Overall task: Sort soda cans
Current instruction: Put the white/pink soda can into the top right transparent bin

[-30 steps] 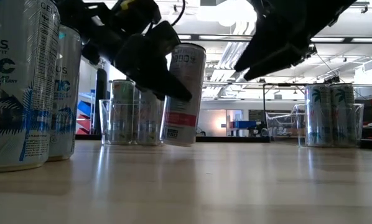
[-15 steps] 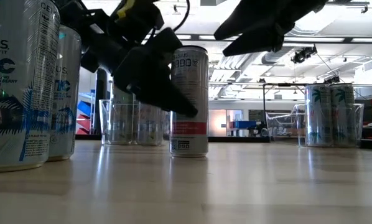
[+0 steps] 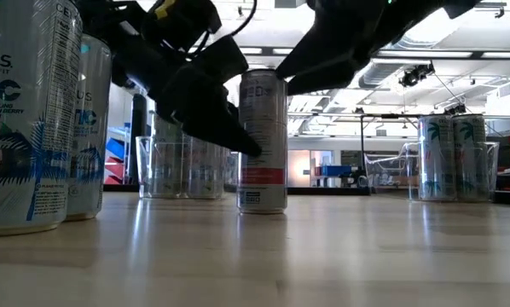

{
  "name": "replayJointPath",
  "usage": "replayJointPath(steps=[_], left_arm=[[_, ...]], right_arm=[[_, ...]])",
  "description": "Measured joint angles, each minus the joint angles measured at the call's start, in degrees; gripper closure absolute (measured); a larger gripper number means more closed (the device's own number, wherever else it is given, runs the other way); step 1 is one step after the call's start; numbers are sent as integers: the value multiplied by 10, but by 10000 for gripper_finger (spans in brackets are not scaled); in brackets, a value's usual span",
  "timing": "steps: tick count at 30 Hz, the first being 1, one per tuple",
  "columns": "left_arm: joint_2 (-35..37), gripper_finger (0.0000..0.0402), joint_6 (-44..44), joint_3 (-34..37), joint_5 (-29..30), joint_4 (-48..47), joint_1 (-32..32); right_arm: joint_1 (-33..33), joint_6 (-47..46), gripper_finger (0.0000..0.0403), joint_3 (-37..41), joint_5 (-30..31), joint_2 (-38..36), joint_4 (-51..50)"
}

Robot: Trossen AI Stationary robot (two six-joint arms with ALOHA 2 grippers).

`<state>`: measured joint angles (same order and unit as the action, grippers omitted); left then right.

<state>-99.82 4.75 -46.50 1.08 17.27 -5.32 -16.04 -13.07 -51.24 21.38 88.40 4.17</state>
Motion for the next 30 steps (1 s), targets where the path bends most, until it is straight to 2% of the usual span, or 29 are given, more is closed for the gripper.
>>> replayJointPath(steps=[7, 10, 17, 24, 30], left_arm=[[6, 110, -2, 0, 32, -20, -1], [7, 110, -7, 0, 36, -34, -2], [5, 110, -18, 0, 52, -67, 1], [8, 110, -20, 0, 46, -78, 0], [49, 110, -41, 0, 87, -112, -9]], right_arm=[[16, 41, 108, 0, -39, 19, 38], [9, 23, 108, 0, -72, 19, 37], [-29, -46, 108, 0, -98, 20, 2], [-32, -52, 108, 0, -24, 15, -27], [6, -85, 108, 0, -18, -7, -127]])
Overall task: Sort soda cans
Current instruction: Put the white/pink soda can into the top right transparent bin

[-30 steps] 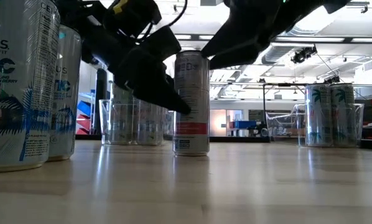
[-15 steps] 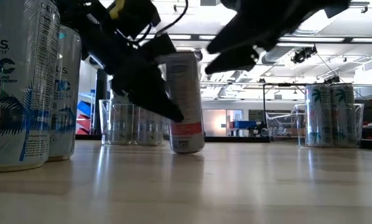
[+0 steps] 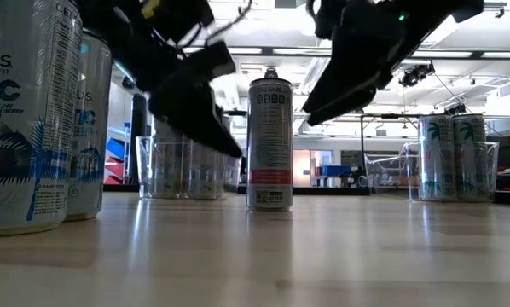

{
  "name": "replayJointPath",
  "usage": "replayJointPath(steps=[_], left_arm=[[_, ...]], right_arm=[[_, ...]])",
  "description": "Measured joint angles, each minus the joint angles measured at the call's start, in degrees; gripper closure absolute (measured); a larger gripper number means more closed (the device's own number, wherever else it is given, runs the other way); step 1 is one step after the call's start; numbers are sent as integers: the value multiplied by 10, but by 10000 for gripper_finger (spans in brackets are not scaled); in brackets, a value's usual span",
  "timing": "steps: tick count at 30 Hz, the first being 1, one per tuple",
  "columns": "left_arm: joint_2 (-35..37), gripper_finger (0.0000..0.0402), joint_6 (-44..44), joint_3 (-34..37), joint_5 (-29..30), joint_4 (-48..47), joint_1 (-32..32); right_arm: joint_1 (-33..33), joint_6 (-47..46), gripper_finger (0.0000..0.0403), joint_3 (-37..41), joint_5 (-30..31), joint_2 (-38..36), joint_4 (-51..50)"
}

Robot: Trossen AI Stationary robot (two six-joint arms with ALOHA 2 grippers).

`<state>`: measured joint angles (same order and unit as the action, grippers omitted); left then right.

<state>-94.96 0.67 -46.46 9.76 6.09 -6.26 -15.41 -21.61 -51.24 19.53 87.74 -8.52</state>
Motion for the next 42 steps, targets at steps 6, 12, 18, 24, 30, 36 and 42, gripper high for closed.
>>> replayJointPath(steps=[6, 12, 18, 24, 30, 36, 42], left_arm=[[15, 110, -3, 0, 0, 47, -13], [6, 110, -19, 0, 54, 78, -14], [6, 110, -19, 0, 82, 80, -14], [16, 110, -21, 0, 126, 53, -12], [40, 110, -21, 0, 107, 29, -15], [28, 110, -30, 0, 68, 48, -24], [-13, 110, -52, 0, 93, 141, -23]], right_arm=[[49, 45, 108, 0, -35, 10, 41], [66, 90, 108, 0, -106, 23, 87], [43, 50, 107, -1, -91, 21, 53], [10, 0, 108, -1, -132, 14, -3], [-5, -41, 108, 0, -62, -5, -101], [16, -4, 108, 0, -15, -5, -92], [37, 85, 108, 0, -50, -5, -9]])
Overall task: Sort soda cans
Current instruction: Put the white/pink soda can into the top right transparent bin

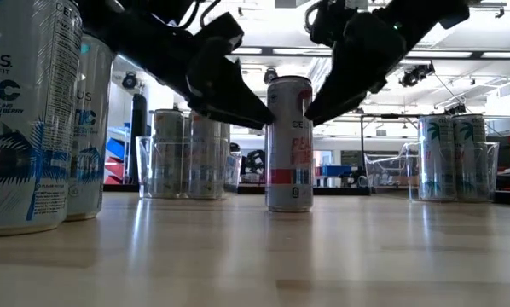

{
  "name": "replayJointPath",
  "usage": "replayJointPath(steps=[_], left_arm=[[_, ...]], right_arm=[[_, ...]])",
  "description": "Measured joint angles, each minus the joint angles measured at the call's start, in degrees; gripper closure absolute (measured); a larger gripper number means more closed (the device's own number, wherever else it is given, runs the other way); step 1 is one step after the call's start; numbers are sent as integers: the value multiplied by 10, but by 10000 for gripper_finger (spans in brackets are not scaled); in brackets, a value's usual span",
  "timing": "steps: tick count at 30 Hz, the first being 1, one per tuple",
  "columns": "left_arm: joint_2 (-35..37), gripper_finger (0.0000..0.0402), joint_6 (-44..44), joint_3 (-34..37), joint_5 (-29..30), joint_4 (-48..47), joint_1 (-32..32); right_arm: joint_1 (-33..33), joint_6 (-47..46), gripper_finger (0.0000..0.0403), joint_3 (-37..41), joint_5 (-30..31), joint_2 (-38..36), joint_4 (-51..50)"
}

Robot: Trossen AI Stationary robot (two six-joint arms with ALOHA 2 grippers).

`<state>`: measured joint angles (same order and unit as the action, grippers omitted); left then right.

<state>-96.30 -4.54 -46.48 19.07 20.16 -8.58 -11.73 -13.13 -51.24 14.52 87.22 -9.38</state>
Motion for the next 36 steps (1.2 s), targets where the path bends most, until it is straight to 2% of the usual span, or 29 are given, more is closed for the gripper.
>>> replayJointPath(steps=[7, 15, 18, 21, 23, 25, 31, 34, 36], left_arm=[[-4, 110, -8, 0, 9, 9, 8], [14, 110, -3, 0, 52, -12, 9], [24, 110, -3, 0, 51, -26, 2], [44, 110, -4, 0, 53, -52, -10], [60, 110, -4, 0, 67, -81, -22], [75, 110, -4, 0, 88, -103, -35], [106, 110, -19, 0, 150, -151, -68], [106, 110, -23, 0, 158, -150, -79], [105, 110, -23, 0, 158, -151, -82]], right_arm=[[-6, -37, 108, 0, -15, -1, -12], [-38, -110, 108, -1, -36, -6, -72], [-51, -133, 108, -1, 11, -18, -109], [-65, -148, 108, 0, 91, -40, -145], [-70, -148, 108, 0, 146, -50, -145], [-69, -126, 108, 0, 172, -54, -126], [-40, -22, 108, 0, 134, -42, -15], [-18, -2, 108, 0, 124, -35, 23], [-1, 4, 108, 0, 93, -32, 35]])
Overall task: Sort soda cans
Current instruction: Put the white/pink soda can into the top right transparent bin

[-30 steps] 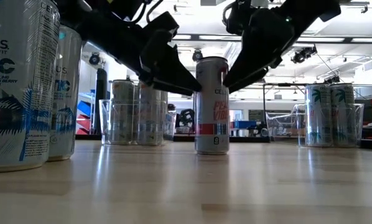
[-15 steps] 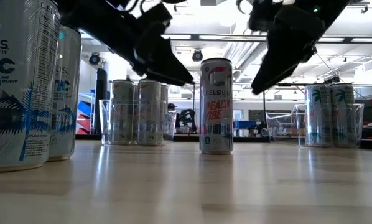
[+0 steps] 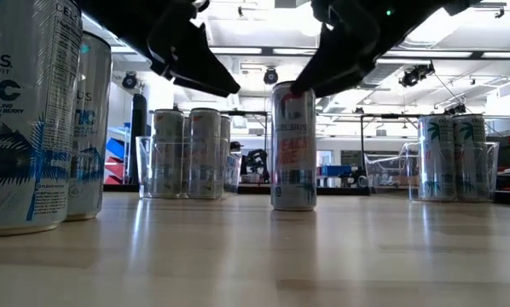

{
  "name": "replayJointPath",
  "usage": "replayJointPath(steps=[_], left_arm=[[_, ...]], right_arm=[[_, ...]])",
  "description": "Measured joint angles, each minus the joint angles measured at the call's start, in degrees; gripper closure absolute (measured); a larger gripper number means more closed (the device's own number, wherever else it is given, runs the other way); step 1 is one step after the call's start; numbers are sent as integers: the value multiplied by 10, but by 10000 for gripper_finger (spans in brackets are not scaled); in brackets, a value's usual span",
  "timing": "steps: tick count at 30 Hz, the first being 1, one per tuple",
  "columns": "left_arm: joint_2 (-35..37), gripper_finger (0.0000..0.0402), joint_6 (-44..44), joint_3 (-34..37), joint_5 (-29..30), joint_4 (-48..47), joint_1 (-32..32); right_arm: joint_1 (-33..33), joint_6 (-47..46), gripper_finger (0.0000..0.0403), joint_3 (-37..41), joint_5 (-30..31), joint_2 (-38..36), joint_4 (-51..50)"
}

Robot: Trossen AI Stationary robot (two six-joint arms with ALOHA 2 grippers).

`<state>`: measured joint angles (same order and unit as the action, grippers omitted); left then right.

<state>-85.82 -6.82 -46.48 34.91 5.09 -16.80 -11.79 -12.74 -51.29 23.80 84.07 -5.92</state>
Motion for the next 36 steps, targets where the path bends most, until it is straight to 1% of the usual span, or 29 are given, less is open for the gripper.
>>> replayJointPath(steps=[4, 6, 11, 16, 19, 21, 24, 25, 27, 29, 33, 36], left_arm=[[-1, 110, -2, 0, 2, -11, -1], [-1, 110, -5, 0, 4, -12, -1], [-1, 110, -5, 0, 4, -14, -1], [-1, 110, -7, 0, 3, -14, -1], [-1, 110, -9, 0, 3, -15, -1], [-1, 110, -11, 0, 3, -16, -1], [-1, 110, -12, 0, 3, -20, -1], [-1, 110, -15, 0, 3, -20, -1], [-1, 110, -17, 0, 3, -24, -1], [-1, 110, -18, 0, 3, -25, -1], [-1, 110, -21, 0, 3, -30, -1], [-1, 110, -22, 0, 3, -34, -1]], right_arm=[[28, 20, 108, 0, -64, 6, 13], [36, 35, 108, 0, -79, 6, 22], [39, 56, 108, 0, -81, 8, 64], [43, 62, 109, 0, -91, 28, 67], [43, 57, 119, 0, -91, 38, 67], [43, 57, 133, 0, -87, 38, 68], [43, 56, 160, 1, -65, 35, 70], [43, 51, 160, 1, -56, 33, 69], [43, 45, 160, -5, -20, 21, 49], [43, 37, 160, -18, 26, -1, 8], [53, 34, 160, -45, 122, -83, -100], [85, 27, 160, -51, 165, -166, -175]])
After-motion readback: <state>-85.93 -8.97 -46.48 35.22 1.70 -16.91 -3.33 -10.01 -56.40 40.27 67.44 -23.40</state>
